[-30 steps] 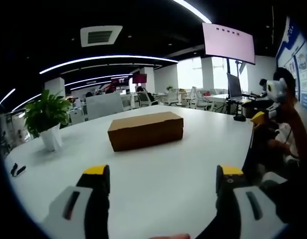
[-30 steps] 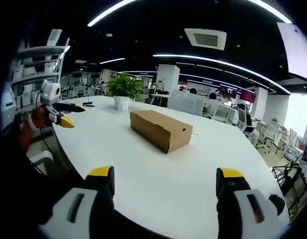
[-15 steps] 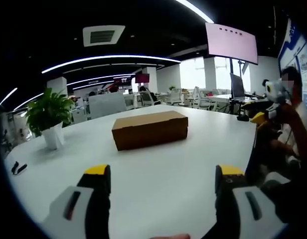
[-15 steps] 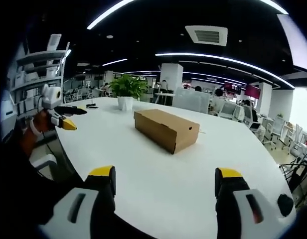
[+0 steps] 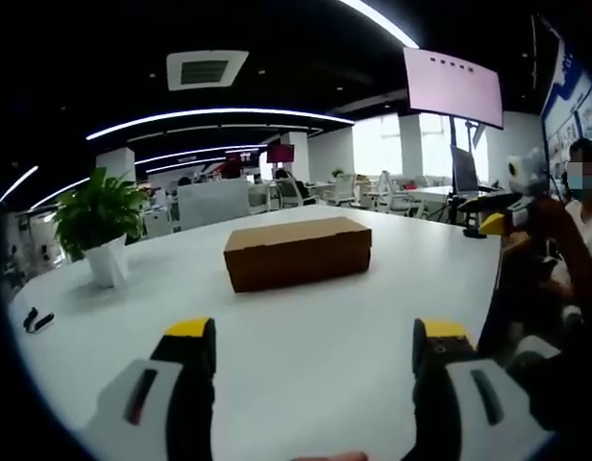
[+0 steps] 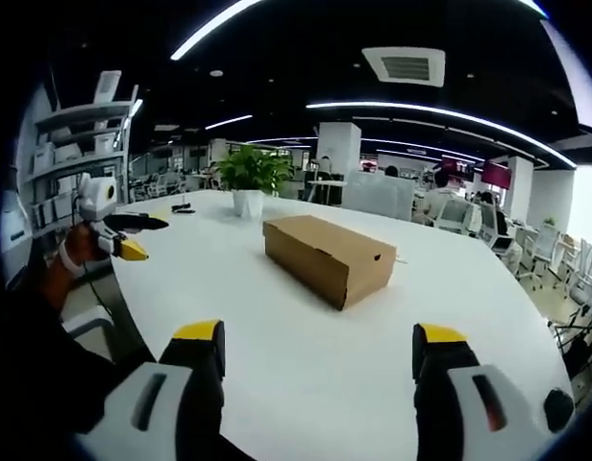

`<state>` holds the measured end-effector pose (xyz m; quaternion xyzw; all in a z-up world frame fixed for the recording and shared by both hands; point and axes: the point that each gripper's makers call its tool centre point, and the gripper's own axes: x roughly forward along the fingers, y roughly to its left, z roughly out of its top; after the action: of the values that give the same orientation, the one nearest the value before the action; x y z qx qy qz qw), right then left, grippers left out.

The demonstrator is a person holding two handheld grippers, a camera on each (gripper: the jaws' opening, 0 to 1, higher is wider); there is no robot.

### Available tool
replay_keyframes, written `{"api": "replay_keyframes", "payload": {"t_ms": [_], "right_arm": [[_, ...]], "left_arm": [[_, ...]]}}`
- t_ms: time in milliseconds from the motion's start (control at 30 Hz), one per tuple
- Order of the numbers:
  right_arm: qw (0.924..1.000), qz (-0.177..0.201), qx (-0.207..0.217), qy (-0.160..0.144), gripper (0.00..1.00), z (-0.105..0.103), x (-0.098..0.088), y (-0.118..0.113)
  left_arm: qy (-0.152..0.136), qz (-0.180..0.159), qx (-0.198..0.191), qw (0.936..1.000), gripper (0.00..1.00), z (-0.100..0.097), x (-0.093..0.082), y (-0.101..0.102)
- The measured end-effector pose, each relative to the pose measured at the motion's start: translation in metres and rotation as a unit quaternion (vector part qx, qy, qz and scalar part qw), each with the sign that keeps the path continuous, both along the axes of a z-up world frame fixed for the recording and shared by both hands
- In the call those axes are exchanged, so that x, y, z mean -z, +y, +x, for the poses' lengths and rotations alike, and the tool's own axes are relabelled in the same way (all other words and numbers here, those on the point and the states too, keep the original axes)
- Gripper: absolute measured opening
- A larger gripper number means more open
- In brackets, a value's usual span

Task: Operate the shoe box by opening the lid, removing the specified soft item, and placing it in the target area until the item is outside and the box remains undamaged.

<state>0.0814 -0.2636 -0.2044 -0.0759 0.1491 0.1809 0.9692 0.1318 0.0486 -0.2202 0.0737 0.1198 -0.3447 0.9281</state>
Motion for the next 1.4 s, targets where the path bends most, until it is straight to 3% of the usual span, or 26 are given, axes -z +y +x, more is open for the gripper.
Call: {"api": "replay_keyframes", "payload": {"t_ms": [433, 667, 967, 1133, 1400], "right_arm": [[0.9998, 0.013, 0.011, 0.007, 0.79, 0.017, 0.0, -0.013], [0.9993, 0.021, 0.017, 0.027, 0.79, 0.029, 0.014, -0.018], [0.9993, 0.005, 0.022, 0.031, 0.79, 0.048, 0.01, -0.017], [0.9993, -0.002, 0.017, 0.032, 0.78, 0.062, 0.009, -0.013], [0.9991, -0.019, 0.007, 0.037, 0.78, 0.075, 0.008, -0.012]], "left_arm": [[0.005, 0.004, 0.002, 1.0, 0.86, 0.022, -0.003, -0.007], [0.016, 0.008, 0.008, 0.9998, 0.86, 0.032, 0.003, -0.017], [0.008, 0.001, 0.008, 0.9999, 0.86, 0.042, 0.003, -0.008], [0.012, 0.007, -0.002, 0.9999, 0.86, 0.054, 0.012, -0.002], [0.021, -0.007, -0.002, 0.9997, 0.84, 0.062, 0.018, -0.012]]}}
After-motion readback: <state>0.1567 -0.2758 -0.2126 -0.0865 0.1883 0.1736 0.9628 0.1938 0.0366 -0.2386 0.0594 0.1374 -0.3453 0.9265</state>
